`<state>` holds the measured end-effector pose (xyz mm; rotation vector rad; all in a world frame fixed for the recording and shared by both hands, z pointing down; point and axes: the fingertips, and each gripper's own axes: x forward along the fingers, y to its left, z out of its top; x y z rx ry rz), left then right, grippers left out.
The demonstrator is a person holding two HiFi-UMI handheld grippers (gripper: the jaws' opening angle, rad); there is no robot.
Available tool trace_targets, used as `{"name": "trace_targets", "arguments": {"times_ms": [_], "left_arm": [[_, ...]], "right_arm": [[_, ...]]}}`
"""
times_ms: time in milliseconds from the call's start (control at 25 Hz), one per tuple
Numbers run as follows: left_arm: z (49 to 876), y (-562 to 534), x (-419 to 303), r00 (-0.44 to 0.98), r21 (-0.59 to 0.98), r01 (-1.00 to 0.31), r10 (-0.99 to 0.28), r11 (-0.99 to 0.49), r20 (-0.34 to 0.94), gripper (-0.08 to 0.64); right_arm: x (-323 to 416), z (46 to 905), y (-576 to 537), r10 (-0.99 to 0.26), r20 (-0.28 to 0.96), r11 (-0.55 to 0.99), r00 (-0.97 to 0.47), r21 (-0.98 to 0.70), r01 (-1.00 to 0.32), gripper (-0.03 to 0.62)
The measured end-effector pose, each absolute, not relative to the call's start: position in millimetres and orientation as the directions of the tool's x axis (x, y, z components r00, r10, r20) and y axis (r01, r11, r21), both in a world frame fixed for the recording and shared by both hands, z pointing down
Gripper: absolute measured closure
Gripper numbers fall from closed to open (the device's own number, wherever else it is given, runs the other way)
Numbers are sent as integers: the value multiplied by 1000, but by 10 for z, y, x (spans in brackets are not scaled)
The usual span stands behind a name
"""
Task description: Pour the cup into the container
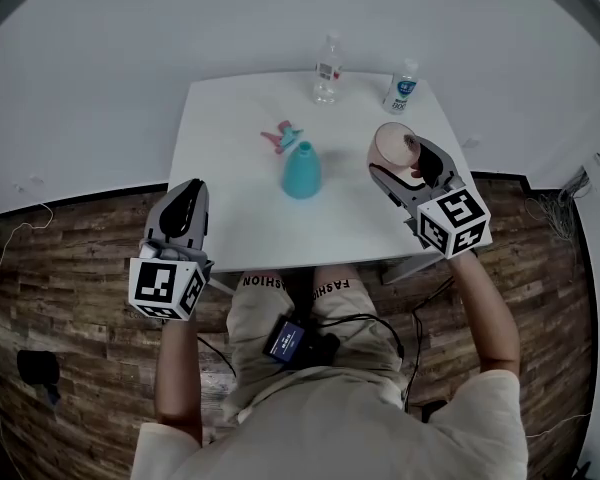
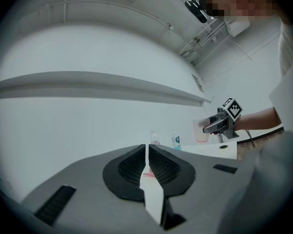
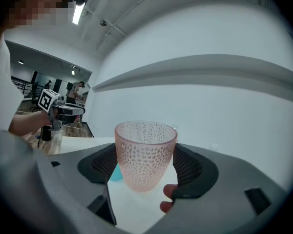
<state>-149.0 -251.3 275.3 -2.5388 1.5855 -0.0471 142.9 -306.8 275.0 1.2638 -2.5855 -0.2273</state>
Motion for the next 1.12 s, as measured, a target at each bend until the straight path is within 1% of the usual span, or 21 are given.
{"name": "trace_targets", "arguments": {"times_ms": [440, 1120], "left_arm": [[2772, -2496, -1436, 440, -140, -892, -897, -431, -46, 534], [2854, -2444, -1472, 432, -135, -895, -901, -425, -26, 534]], "right_arm": [[1623, 2860, -3079, -808, 170, 589, -563, 240, -772, 235], [1551, 3043, -3079, -796, 197, 605, -573, 224, -764, 235]]}}
